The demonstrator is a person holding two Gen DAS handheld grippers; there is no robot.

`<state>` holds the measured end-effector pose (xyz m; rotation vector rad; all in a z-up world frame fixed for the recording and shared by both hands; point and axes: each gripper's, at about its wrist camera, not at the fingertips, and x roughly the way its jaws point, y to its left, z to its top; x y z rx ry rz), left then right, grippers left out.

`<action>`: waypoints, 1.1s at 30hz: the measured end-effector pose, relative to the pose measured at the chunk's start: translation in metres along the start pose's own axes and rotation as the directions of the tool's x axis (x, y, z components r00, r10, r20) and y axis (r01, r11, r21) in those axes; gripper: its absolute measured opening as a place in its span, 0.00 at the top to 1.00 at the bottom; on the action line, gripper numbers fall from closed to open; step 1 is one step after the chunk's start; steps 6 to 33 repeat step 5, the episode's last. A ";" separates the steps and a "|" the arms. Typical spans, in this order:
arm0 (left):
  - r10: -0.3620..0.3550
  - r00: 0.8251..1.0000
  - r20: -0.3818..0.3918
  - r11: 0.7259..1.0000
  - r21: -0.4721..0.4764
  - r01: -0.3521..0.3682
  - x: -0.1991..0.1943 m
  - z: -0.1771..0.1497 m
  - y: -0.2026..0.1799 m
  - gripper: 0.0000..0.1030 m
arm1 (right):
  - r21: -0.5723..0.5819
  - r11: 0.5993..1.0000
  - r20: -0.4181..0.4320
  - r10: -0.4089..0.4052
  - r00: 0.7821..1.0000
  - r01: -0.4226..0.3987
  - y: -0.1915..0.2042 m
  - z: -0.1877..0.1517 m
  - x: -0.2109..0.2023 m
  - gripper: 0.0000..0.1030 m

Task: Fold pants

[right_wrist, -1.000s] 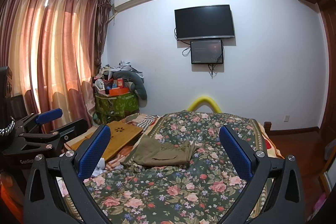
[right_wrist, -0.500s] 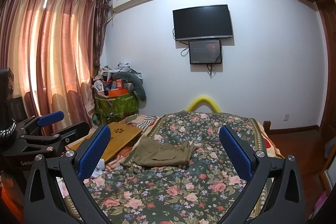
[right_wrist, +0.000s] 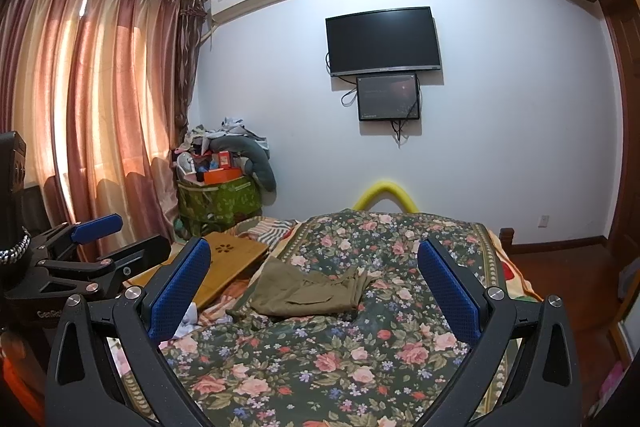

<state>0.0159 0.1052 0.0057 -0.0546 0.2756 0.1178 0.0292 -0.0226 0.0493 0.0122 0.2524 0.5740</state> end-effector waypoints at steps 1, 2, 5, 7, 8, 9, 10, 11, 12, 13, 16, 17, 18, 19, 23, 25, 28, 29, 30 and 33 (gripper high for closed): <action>0.001 1.000 0.000 1.000 0.001 -0.001 0.000 0.000 0.000 0.00 | 0.001 1.000 -0.003 -0.002 1.000 0.002 -0.001 -0.001 0.001 0.00; 0.001 1.000 -0.001 1.000 0.002 -0.001 0.001 0.000 0.000 0.00 | 0.002 1.000 -0.004 -0.003 1.000 0.003 -0.001 -0.001 0.002 0.00; -0.005 1.000 -0.010 1.000 0.000 0.005 0.004 -0.003 0.000 0.00 | 0.005 1.000 -0.011 -0.006 1.000 0.006 -0.001 -0.003 0.004 0.00; -0.005 1.000 -0.010 1.000 0.000 0.005 0.004 -0.003 0.000 0.00 | 0.005 1.000 -0.011 -0.006 1.000 0.006 -0.001 -0.003 0.004 0.00; -0.005 1.000 -0.010 1.000 0.000 0.005 0.004 -0.003 0.000 0.00 | 0.005 1.000 -0.011 -0.006 1.000 0.006 -0.001 -0.003 0.004 0.00; -0.005 1.000 -0.010 1.000 0.000 0.005 0.004 -0.003 0.000 0.00 | 0.005 1.000 -0.011 -0.006 1.000 0.006 -0.001 -0.003 0.004 0.00; -0.005 1.000 -0.010 1.000 0.000 0.005 0.004 -0.003 0.000 0.00 | 0.005 1.000 -0.011 -0.006 1.000 0.006 -0.001 -0.003 0.004 0.00; -0.005 1.000 -0.010 1.000 0.000 0.005 0.004 -0.003 0.000 0.00 | 0.005 1.000 -0.011 -0.006 1.000 0.006 -0.001 -0.003 0.004 0.00; -0.005 1.000 -0.010 1.000 0.000 0.005 0.004 -0.003 0.000 0.00 | 0.005 1.000 -0.011 -0.006 1.000 0.006 -0.001 -0.003 0.004 0.00; -0.005 1.000 -0.010 1.000 0.000 0.005 0.004 -0.003 0.000 0.00 | 0.005 1.000 -0.011 -0.006 1.000 0.006 -0.001 -0.003 0.004 0.00; -0.005 1.000 -0.010 1.000 0.000 0.005 0.004 -0.003 0.000 0.00 | 0.005 1.000 -0.011 -0.006 1.000 0.006 -0.001 -0.003 0.004 0.00; -0.005 1.000 -0.010 1.000 0.000 0.005 0.004 -0.003 0.000 0.00 | 0.005 1.000 -0.011 -0.006 1.000 0.006 -0.001 -0.003 0.004 0.00; -0.005 1.000 -0.010 1.000 0.000 0.005 0.004 -0.003 0.000 0.00 | 0.005 1.000 -0.011 -0.006 1.000 0.006 -0.001 -0.003 0.004 0.00; -0.005 1.000 -0.010 1.000 0.000 0.005 0.004 -0.003 0.000 0.00 | 0.005 1.000 -0.011 -0.006 1.000 0.006 -0.001 -0.003 0.004 0.00; -0.005 1.000 -0.010 1.000 0.000 0.005 0.004 -0.003 0.000 0.00 | 0.005 1.000 -0.011 -0.006 1.000 0.006 -0.001 -0.003 0.004 0.00; -0.005 1.000 -0.010 1.000 0.000 0.005 0.004 -0.003 0.000 0.00 | 0.005 1.000 -0.011 -0.006 1.000 0.006 -0.001 -0.003 0.004 0.00; -0.005 1.000 -0.010 1.000 0.000 0.005 0.004 -0.003 0.000 0.00 | 0.005 1.000 -0.011 -0.006 1.000 0.006 -0.001 -0.003 0.004 0.00; -0.005 1.000 -0.010 1.000 0.000 0.005 0.004 -0.003 0.000 0.00 | 0.005 1.000 -0.011 -0.006 1.000 0.006 -0.001 -0.003 0.004 0.00; -0.005 1.000 -0.010 1.000 0.000 0.005 0.004 -0.003 0.000 0.00 | 0.005 1.000 -0.011 -0.006 1.000 0.006 -0.001 -0.003 0.004 0.00; -0.005 1.000 -0.010 1.000 0.000 0.005 0.004 -0.003 0.000 0.00 | 0.005 1.000 -0.011 -0.006 1.000 0.006 -0.001 -0.003 0.004 0.00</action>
